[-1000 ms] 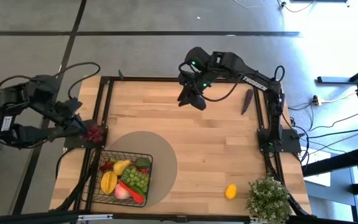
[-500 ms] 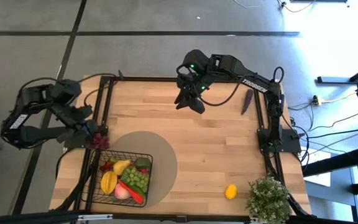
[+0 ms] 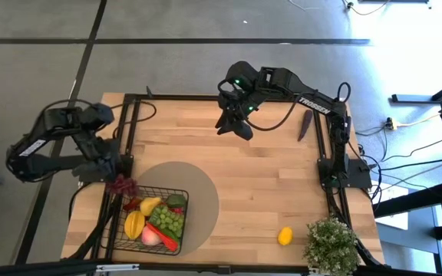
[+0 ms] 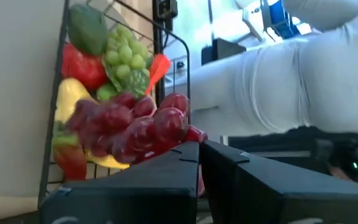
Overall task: Build produce basket
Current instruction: Put the red grapes into the wire basket
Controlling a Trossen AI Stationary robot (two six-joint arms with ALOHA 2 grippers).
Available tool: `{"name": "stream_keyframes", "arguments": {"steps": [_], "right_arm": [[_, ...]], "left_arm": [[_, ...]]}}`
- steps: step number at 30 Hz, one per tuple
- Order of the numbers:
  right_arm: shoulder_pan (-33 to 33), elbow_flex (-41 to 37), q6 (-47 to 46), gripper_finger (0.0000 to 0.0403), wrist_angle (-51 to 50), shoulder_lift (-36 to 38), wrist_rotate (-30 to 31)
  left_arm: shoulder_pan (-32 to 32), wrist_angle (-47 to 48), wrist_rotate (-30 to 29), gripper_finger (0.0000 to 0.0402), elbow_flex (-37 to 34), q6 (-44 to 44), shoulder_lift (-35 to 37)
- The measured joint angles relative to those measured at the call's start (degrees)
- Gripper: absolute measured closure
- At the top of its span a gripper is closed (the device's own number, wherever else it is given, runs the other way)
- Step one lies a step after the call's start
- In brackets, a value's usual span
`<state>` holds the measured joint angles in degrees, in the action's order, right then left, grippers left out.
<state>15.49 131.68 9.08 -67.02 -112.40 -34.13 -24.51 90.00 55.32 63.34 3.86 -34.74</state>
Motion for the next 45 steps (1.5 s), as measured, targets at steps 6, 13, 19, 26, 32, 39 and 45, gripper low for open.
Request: {"name": "stream_keyframes", "arguments": {"steps": [6,13,19,26,32,39,45], "right_arm": [[0.0,0.0,0.1,0.0283,0.0,0.0,0.0],[0.0,0.0,0.2,0.0283,-0.1,0.0,0.0],[0.0,0.0,0.3,0.0283,-0.1,0.0,0.0],[0.0,0.0,0.4,0.0283,-0.2,0.0,2.8],[0.1,0.0,1.7,0.0283,-0.2,0.0,2.8],[0.1,0.0,3.4,0.0283,-0.2,0.0,2.7],[0.1,0.0,3.4,0.0283,-1.0,0.0,2.6]], "left_arm": [[4.0,0.0,0.2,0.0401,-3.0,0.5,0.0],[7.9,-1.9,1.4,0.0401,-10.7,0.5,-0.3],[10.6,-3.9,-4.6,0.0401,-15.6,0.5,-0.4],[12.0,-9.2,-9.3,0.0401,-18.6,3.4,-0.4],[12.0,-11.7,-10.3,0.0401,-19.6,8.0,-0.4],[12.0,-11.7,-10.8,0.0369,-19.6,10.7,-0.4],[12.0,-11.7,-11.4,0.0330,-19.6,10.8,-0.4]]}}
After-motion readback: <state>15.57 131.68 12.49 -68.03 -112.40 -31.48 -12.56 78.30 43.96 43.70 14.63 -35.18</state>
